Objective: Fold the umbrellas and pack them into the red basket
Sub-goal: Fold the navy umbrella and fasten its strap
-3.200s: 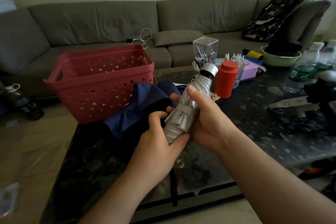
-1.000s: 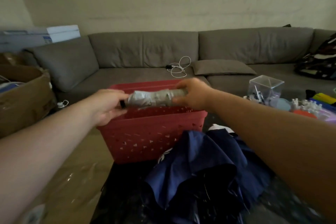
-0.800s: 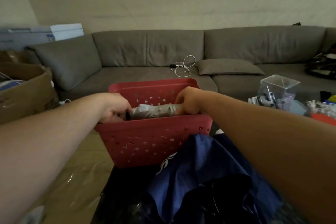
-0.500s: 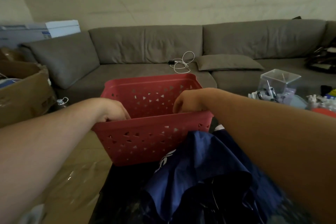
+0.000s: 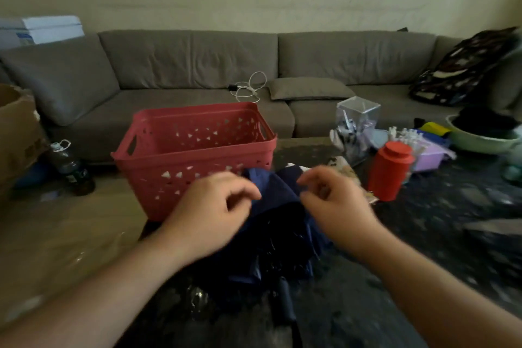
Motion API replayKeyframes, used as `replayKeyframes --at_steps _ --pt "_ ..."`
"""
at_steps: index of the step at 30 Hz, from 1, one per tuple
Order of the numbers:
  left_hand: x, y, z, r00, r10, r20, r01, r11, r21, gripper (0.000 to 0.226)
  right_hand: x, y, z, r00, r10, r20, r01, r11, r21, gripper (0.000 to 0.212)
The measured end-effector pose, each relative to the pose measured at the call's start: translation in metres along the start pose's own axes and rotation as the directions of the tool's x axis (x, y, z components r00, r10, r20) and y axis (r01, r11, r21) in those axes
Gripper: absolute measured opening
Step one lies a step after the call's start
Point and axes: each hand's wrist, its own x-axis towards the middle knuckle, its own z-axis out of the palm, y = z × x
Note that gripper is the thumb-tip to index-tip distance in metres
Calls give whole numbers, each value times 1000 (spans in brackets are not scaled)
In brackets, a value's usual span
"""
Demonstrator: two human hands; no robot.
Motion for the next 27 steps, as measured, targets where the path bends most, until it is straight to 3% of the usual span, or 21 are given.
replayKeyframes --at_steps 4,8,10,13,19,23,25,27 --pt "-41 20 66 975 -146 168 149 989 -9 25 -56 37 30 959 252 126 -261 964 55 22" --pt "-72 25 114 924 -304 232 313 950 -2 36 -90 61 60 851 501 159 -522 843 135 22" --pt "-84 23 126 904 -382 192 391 920 -10 44 -101 62 62 834 517 195 -533 845 39 20" --pt "-98 22 133 808 -536 243 561 827 -42 44 -110 57 60 838 503 210 -506 861 -44 18" --pt "-110 17 146 735 -630 252 678 693 -244 49 -107 41 75 759 580 294 -635 760 138 26" --pt "-101 16 145 643 -714 279 728 456 -512 51 -98 43 84 705 677 213 -707 646 286 41" --pt "-94 19 141 596 -742 306 712 312 -629 61 -89 49 88 647 730 221 -717 483 503 51" --pt "-89 20 138 576 -743 341 634 143 -760 76 -81 52 90 623 716 316 -691 315 650 57"
